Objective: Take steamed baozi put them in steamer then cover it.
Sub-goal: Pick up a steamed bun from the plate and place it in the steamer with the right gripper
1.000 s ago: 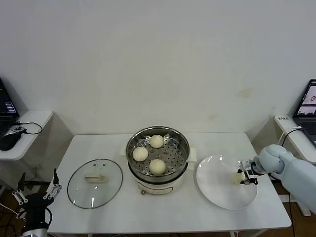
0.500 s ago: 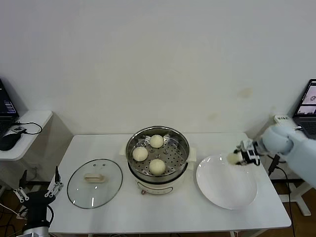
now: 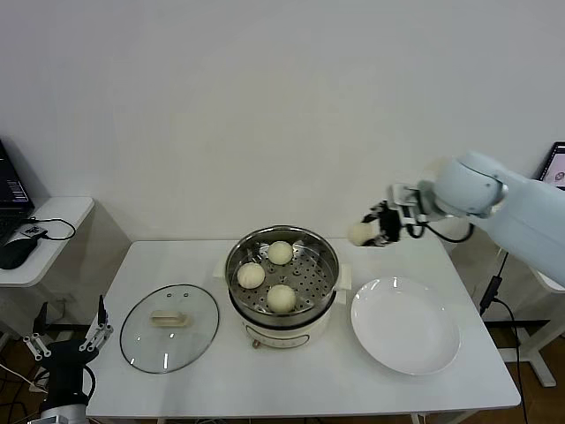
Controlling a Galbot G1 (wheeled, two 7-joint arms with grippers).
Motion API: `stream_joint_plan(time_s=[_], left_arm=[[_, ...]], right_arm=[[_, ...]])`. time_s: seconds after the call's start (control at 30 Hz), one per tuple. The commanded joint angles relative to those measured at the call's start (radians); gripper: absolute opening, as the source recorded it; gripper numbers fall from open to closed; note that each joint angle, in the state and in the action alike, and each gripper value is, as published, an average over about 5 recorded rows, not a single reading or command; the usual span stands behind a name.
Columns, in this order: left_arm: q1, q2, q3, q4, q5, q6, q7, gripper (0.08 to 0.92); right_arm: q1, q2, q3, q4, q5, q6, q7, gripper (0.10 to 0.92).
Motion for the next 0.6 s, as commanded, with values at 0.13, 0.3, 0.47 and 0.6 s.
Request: stream_joint_plan(time_s=[0.13,0.3,0.47,0.6], left_arm=[[0.0,0.0,-0.009,0.0,0.0,0.0,0.001,0.823],[-0.004,-0.001,-0.015,0.001,-0.004,0.0,0.001,0.823],[-0.006,-0.003,-0.015,0.008,-0.005,-0.002,0.0,0.823],[-0.009,-0.002,-0.016,0.011,-0.008,-0.002,0.0,0.823]], right_arm=[[0.09,0.263,-0.161,-0.021,0.223,-0.174,0.123,0.497],[0.024,0.32,-0.178,-0.078,0.19,-0.189,0.126,0.508],[-0.034,0.346,-0.179,-0.125,0.141,-0.193,0.125,0.516],[-0.071,0.354,-0.173,-0.166,0.086,-0.186,0.117,0.515]])
